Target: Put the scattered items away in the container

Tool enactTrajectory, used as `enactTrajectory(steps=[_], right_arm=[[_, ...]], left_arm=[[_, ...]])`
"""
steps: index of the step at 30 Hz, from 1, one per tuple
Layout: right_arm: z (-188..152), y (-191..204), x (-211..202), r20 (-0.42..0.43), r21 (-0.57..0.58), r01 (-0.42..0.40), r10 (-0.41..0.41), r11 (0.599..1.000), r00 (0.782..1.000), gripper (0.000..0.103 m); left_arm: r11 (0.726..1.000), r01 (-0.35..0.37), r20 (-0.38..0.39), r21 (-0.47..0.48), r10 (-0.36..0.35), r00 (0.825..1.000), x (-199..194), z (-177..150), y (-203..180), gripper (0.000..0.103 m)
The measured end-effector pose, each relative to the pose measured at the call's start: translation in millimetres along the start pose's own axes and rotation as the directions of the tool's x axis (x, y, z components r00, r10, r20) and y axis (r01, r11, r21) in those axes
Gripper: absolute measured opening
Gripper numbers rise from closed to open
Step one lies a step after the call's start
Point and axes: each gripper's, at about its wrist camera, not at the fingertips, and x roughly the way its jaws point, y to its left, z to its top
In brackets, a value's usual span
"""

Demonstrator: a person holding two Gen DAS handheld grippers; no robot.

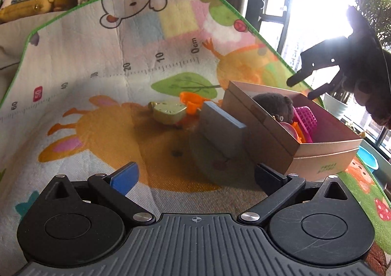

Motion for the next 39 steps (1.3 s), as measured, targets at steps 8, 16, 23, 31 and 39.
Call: enactTrajectory(steps=[8,16,23,31,39], right_arm=[[-19,122,2,-0.027,-0.34,-0.105,0.102,0.934,0.994,0.058],[-12,191,88,-0.116,-0.437,0.029,-0.089,0.899,0.989,0.051],[-18,202,139,-0.167,-0.517,0.097,-0.211,0.85,0.963,0.044],[-45,208,107,-0.226,-0.517,-0.023,-0.11,0.856,0.968,0.022],[-94,199,38,-0.428,-0.394,-0.304,0.119,0.867,0.896,0.021]], left_arm=[[1.0,-0.002,-0.019,-0.029,0.001,1.0,2,-3,3,0.103],[0.998,-0.001,-0.027,-0.06,-0.001,1.0,4,-4,7,0.103],[0.993,0.012,-0.043,-0.119,-0.017,0.999,7,-3,16,0.103],[0.995,0.024,-0.022,-0.098,-0.026,0.999,4,-4,13,0.103],[0.996,0.082,-0.048,-0.04,-0.083,0.995,-3,-7,4,0.103]])
